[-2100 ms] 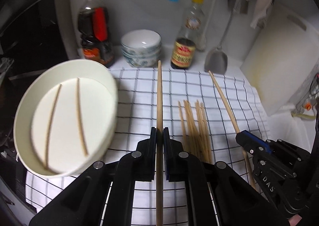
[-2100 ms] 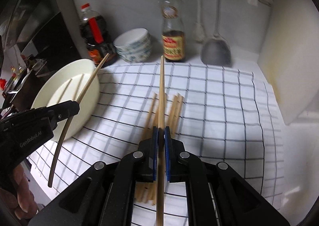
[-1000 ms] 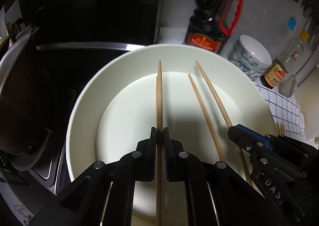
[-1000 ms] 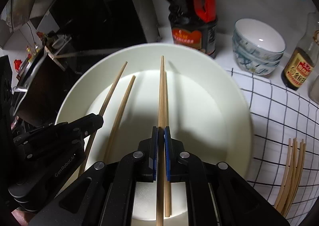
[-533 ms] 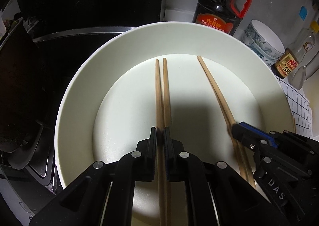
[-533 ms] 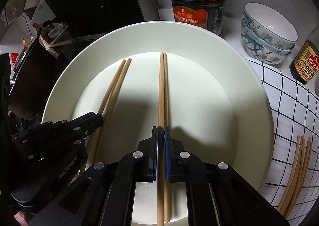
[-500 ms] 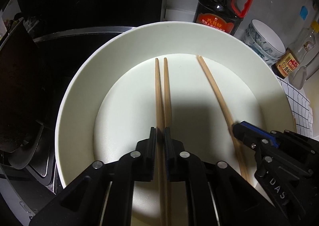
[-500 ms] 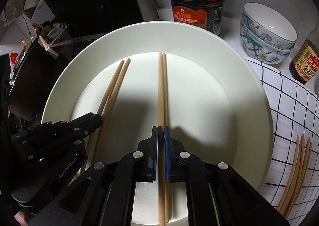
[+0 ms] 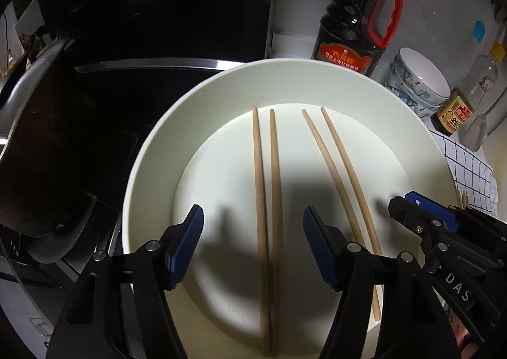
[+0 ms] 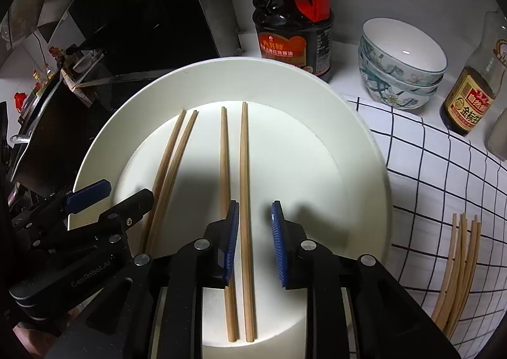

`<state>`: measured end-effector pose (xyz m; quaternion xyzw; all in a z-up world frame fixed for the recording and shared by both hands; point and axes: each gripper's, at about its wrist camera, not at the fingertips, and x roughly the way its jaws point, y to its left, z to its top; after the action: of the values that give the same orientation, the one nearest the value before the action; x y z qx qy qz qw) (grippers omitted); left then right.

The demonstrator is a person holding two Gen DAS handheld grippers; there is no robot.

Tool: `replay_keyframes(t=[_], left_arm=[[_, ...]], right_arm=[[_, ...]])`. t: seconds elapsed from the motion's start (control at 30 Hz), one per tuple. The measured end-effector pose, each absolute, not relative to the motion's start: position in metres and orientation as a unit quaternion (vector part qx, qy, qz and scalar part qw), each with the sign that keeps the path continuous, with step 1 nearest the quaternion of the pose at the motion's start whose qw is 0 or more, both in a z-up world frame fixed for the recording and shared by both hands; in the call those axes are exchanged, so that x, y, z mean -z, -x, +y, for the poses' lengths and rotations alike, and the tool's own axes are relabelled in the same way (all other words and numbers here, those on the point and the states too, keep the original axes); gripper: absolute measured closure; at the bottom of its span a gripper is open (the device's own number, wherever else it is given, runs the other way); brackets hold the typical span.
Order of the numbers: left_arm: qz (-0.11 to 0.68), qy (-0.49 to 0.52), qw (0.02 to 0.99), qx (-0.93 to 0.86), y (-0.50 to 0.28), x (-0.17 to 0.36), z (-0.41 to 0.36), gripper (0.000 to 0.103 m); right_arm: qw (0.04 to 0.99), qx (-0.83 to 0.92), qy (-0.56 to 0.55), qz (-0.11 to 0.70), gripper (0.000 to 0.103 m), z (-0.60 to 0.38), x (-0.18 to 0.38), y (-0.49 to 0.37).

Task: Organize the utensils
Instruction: 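Withdraw the right tool from the bowl back over the chopsticks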

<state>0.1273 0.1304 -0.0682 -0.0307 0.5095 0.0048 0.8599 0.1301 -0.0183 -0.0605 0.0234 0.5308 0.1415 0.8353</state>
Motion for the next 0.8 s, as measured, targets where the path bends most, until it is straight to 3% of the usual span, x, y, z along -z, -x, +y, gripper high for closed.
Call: replay_keyframes(t=[0.4, 0.8], left_arm=[[0.489, 0.031, 0.871, -0.011, -0.105, 0.041, 0.132, 0.030], [0.465, 0.033, 0.885, -0.001, -0.078, 0.013, 0.131, 0.025]], right_arm=[[0.850, -0.128, -0.024, 0.510, 0.065, -0.031, 0.030, -0.103], [0.861, -0.115, -0.016, 0.495, 0.061, -0.044, 0.006, -0.073]])
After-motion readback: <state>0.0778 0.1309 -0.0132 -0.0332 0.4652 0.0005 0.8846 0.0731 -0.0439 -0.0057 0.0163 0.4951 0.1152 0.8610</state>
